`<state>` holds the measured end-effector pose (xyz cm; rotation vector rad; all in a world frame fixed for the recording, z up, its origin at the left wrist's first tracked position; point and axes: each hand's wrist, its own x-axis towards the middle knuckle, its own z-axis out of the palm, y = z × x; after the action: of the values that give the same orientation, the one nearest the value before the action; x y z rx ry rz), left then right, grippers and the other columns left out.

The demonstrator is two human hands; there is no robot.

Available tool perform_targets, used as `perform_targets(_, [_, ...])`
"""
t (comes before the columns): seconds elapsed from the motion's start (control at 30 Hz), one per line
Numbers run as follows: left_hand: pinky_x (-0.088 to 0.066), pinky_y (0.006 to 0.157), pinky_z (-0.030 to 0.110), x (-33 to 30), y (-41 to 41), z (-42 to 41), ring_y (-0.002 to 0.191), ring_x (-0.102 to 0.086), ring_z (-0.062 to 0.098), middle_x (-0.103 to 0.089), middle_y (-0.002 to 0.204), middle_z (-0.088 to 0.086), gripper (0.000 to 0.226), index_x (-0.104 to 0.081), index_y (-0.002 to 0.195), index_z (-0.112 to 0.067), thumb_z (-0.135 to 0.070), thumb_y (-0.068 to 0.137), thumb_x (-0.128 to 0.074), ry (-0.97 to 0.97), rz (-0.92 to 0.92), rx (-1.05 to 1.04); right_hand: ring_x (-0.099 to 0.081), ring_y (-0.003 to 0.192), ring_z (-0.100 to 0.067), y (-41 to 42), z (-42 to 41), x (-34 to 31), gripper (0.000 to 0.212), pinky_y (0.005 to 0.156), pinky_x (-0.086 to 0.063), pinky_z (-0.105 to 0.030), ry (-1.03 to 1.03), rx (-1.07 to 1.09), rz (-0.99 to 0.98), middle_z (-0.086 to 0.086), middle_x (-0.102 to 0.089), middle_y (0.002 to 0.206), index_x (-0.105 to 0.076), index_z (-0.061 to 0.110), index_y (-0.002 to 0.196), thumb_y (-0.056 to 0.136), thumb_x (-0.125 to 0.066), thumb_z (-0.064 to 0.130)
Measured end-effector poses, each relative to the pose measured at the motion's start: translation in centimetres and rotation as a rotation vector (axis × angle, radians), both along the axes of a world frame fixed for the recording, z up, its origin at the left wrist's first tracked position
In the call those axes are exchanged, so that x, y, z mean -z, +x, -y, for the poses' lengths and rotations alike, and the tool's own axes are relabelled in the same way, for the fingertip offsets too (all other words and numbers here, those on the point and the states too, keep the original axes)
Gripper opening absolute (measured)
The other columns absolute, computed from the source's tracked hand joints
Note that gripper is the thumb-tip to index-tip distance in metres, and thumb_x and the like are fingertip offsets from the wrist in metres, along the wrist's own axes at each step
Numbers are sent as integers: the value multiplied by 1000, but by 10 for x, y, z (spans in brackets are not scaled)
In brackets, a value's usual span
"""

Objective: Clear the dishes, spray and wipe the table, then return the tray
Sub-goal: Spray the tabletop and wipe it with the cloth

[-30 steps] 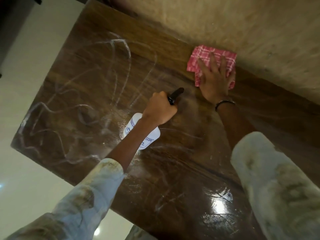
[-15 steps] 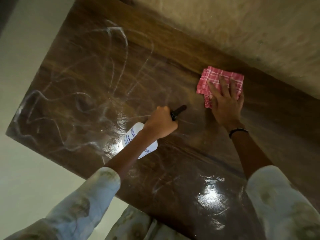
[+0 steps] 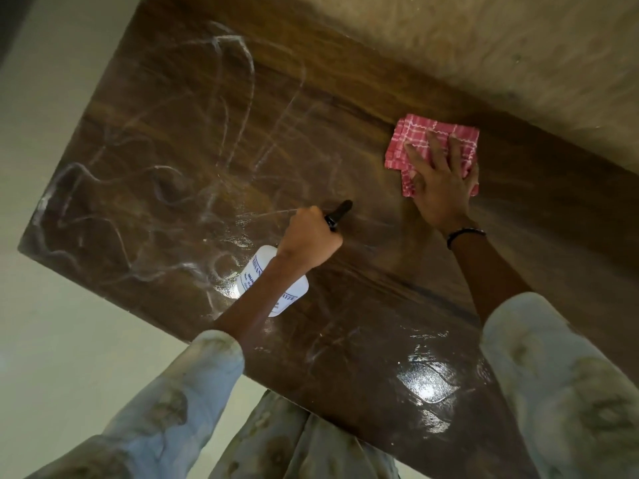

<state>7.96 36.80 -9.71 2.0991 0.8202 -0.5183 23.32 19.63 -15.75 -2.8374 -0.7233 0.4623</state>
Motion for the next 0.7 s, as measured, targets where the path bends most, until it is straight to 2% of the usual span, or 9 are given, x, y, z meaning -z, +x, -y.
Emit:
perform_targets(0.1, [-42,61,31,1,-2,-7,70,-56,28,-54,82,12,22,-60,94,5,-11,79,-61,38,-7,-30,4,147,-32,-14,-25,0,56,106,-1,-71,15,-28,-11,3,-5,161,-25,40,147,98,-43,22])
perform_targets(0.2, [-46,57,31,0,-10,-9,67,-63,32,-66,78,16,27,-65,98,3,-13,78,-58,-14,14,-5,2,147,-33,-40,-54,0,58,108,-1,-68,53,-138,-7,1,-8,161,-27,38,147,95,-47,20])
perform_targets(0.27, [-50,59,34,-2,-17,-10,65,-62,33,-66,74,15,31,-66,100,-1,-17,76,-57,-11,24,9,-3,147,-33,-66,-61,3,57,108,-3,-66,51,-243,-8,0,-13,160,-31,37,146,93,-49,25])
perform_targets(0.37, [-50,62,37,-5,-27,-8,69,-62,40,-60,68,17,19,-62,85,7,-11,79,-61,30,14,9,-15,145,-33,-102,-39,7,42,108,-13,-64,19,-435,25,1,-25,157,-52,34,133,91,-51,32])
perform_targets(0.43, [-54,68,42,-6,-33,-5,74,-64,42,-63,75,23,18,-61,82,6,-12,79,-62,23,8,20,-21,143,-34,-109,-7,9,44,107,-19,-65,10,-465,35,0,-29,155,-49,34,134,90,-52,32])
perform_targets(0.5, [-56,74,45,-6,-39,-3,77,-65,41,-65,80,24,18,-62,85,3,-14,81,-61,7,10,25,-21,143,-34,-102,21,6,51,105,-26,-66,-27,-400,45,-1,-27,156,-36,37,142,92,-46,34])
perform_targets(0.57, [-55,73,42,-7,-46,-3,77,-65,39,-64,79,22,18,-62,88,3,-13,82,-60,5,7,19,-19,144,-34,-87,30,2,51,103,-29,-67,-52,-258,34,-2,-24,157,-32,37,144,94,-41,33])
perform_targets(0.7, [-51,65,38,-7,-58,-2,74,-63,38,-59,73,16,11,-58,81,-4,-14,83,-60,14,-2,32,-2,147,-33,-70,-15,3,54,107,-10,-70,10,-8,7,1,-11,160,-28,37,147,96,-44,24])
